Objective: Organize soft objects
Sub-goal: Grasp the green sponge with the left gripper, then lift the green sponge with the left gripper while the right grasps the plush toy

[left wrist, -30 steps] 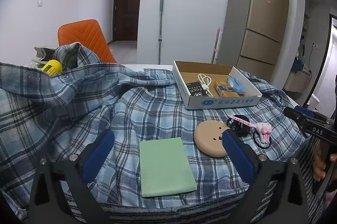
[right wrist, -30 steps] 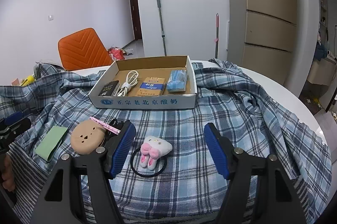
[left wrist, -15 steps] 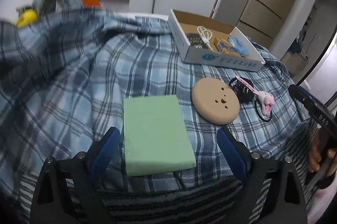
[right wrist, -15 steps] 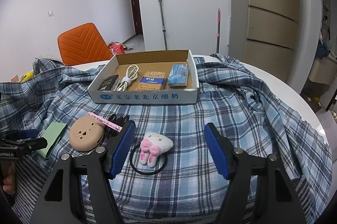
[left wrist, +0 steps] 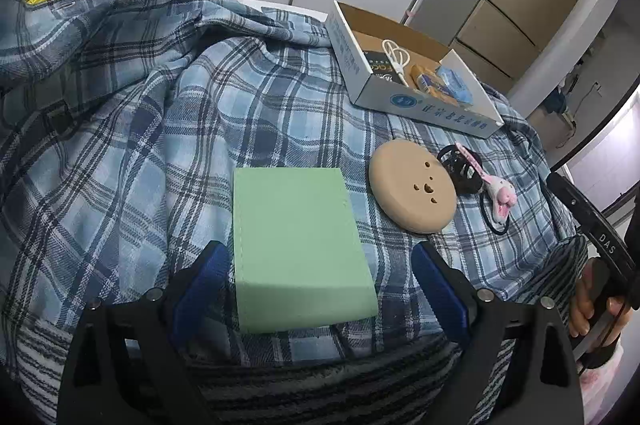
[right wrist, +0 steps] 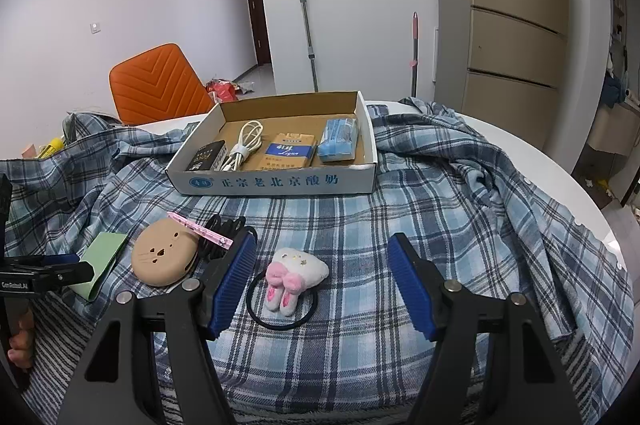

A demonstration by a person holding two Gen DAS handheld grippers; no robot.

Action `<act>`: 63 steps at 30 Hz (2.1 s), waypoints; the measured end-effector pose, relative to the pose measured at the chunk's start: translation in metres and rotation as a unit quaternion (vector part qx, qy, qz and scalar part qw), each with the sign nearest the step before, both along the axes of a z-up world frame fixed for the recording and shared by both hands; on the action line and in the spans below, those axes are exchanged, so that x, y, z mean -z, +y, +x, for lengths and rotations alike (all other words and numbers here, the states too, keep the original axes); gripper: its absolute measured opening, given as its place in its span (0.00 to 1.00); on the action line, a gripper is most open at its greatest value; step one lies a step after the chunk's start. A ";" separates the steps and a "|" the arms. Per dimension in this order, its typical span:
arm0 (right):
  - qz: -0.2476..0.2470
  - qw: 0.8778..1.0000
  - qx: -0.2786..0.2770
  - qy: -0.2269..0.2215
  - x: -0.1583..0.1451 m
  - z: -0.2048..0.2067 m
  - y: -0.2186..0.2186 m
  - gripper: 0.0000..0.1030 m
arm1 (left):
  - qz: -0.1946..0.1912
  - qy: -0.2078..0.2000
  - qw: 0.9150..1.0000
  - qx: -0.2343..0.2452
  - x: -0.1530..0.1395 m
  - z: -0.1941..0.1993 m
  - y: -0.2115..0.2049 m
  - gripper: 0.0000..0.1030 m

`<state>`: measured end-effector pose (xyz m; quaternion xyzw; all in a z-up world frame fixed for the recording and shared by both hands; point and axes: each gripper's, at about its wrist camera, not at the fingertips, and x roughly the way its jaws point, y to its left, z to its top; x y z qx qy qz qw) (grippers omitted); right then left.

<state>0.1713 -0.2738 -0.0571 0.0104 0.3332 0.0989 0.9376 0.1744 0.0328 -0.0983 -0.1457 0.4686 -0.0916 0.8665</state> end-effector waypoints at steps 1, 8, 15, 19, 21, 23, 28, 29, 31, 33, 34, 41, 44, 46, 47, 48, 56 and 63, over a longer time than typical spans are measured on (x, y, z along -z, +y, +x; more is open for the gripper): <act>0.000 1.000 0.000 0.000 0.000 0.000 0.000 0.66 | -0.002 -0.004 1.000 0.001 -0.001 -0.001 0.000 0.92; 0.004 1.000 -0.001 0.001 0.000 0.000 0.000 0.65 | 0.006 0.012 1.000 0.001 0.004 0.003 -0.001 0.79; 0.007 1.000 -0.002 0.003 0.000 0.000 -0.001 0.66 | 0.012 -0.042 0.999 0.005 -0.010 -0.010 -0.004 0.79; 0.007 1.000 -0.002 0.003 0.000 0.000 -0.001 0.65 | 0.016 -0.023 1.000 0.004 -0.006 -0.004 -0.004 0.79; 0.007 1.000 -0.002 0.003 0.000 0.000 -0.001 0.66 | 0.017 -0.020 1.000 0.001 -0.005 -0.004 -0.003 0.79; 0.006 1.000 -0.002 0.003 0.000 0.000 -0.001 0.66 | 0.022 -0.018 1.000 0.001 -0.004 -0.003 -0.005 0.79; 0.007 1.000 -0.002 0.003 0.000 0.000 -0.001 0.66 | 0.044 0.004 0.999 0.001 0.003 0.002 -0.010 0.79; 0.007 1.000 0.000 0.002 0.000 0.000 -0.001 0.66 | 0.046 0.005 0.999 -0.001 0.004 0.002 -0.009 0.79; 0.008 1.000 0.002 0.001 -0.001 -0.001 -0.001 0.66 | 0.054 0.014 0.998 -0.004 0.006 0.003 -0.010 0.79; 0.008 1.000 0.002 0.001 0.000 -0.001 -0.002 0.65 | 0.059 0.015 0.998 -0.004 0.007 0.003 -0.011 0.79; 0.008 1.000 0.002 0.001 0.000 -0.001 -0.002 0.66 | 0.058 0.014 0.998 -0.004 0.006 0.002 -0.010 0.79; 0.011 1.000 0.006 -0.002 -0.001 -0.001 -0.004 0.65 | 0.085 0.012 0.996 -0.006 0.006 0.003 -0.016 0.71; 0.013 1.000 0.008 -0.005 -0.002 -0.002 -0.006 0.65 | 0.107 0.009 0.994 -0.002 0.006 0.002 -0.022 0.71; 0.012 1.000 0.009 -0.005 -0.002 -0.003 -0.005 0.65 | 0.121 -0.001 0.993 -0.001 0.003 0.000 -0.026 0.71; 0.011 1.000 0.009 -0.006 -0.002 -0.003 -0.005 0.66 | 0.127 -0.012 0.992 0.001 0.000 -0.003 -0.028 0.71; 0.010 1.000 0.009 -0.006 -0.002 -0.003 -0.004 0.66 | 0.127 -0.027 0.992 0.006 -0.003 -0.006 -0.030 0.71; -0.011 0.999 -0.022 0.034 -0.003 0.006 0.010 0.58 | 0.113 -0.157 0.981 0.023 -0.038 -0.042 -0.034 0.71; -0.027 0.994 -0.037 0.102 0.006 0.023 0.026 0.55 | 0.088 -0.195 0.977 -0.015 -0.051 -0.049 -0.020 0.71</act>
